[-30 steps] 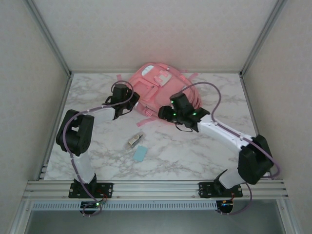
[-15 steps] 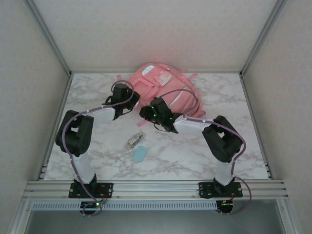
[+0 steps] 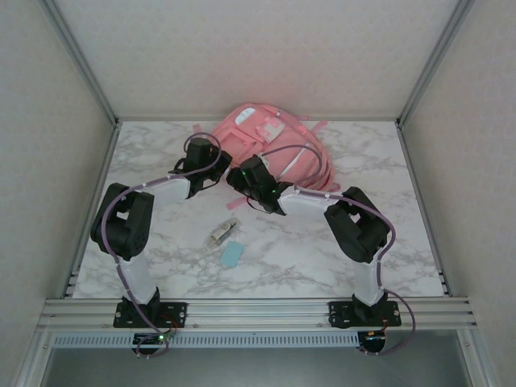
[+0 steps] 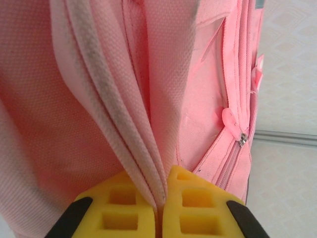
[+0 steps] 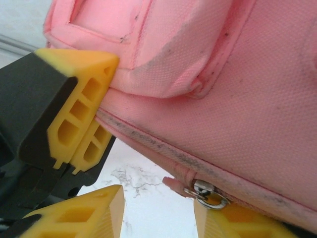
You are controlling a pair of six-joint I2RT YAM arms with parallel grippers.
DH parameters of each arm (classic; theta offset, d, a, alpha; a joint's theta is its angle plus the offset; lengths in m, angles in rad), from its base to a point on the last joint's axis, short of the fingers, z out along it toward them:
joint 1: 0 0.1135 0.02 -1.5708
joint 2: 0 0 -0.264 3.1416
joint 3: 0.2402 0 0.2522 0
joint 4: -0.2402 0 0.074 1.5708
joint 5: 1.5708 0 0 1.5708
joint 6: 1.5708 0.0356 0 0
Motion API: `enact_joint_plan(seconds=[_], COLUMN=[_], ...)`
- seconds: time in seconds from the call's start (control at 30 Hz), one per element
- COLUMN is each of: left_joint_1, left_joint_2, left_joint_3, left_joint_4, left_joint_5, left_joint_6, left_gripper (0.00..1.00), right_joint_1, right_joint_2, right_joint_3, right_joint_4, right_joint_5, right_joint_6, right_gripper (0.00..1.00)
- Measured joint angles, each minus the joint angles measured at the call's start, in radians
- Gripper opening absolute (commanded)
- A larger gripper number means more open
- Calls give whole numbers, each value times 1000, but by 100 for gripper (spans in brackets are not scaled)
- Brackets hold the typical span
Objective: Pack books, pencil case, and school supplies into a backpack
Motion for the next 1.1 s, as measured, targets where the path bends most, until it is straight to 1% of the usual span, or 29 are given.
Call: enact_joint_plan(seconds=[0.07,0.13,0.2,0.23,0.3,0.37,0.43,0.5,0.67,0.73,0.93,1.1], left_joint_1=[-2,-3,-4,-4,-5,-5,-6,-6,-8,-8,-9,-8], left_joint_2=[0,0,-1,-2,-3,-4,-5,-8,-13,-17,-26,-27], left_joint_3=[0,0,0,0,0,0,0,0,0,0,0,2], left_joint_4=[-1,-2,-3,-6,-10,-14,-15,-18,-27,-32,-51,-51], left_joint_5=[0,0,0,0,0,0,0,0,-1,-2,0,0], left_joint_6=[-3,-7,-9,-10,-11,-10,-10,-10,-9,-9,-5,2], left_gripper=[0,0,0,0,0,0,0,0,0,0,0,0], right_joint_1=[2,5,7,9,10,10,10,10,8,6,-14,-45], right_joint_2=[5,15,26,34,50,60,63,63,57,45,-26,-88], right_joint_3=[29,58,76,87,101,109,110,110,94,70,-19,-88], right_joint_4=[-46,-87,-113,-124,-142,-156,-174,-189,-188,-179,-148,-146], right_joint_5=[21,42,60,74,90,104,116,129,126,121,69,0], right_joint_6=[13,32,51,59,72,79,88,89,75,63,-1,-51], right_gripper=[49,50,50,47,43,36,25,20,2,0,0,0])
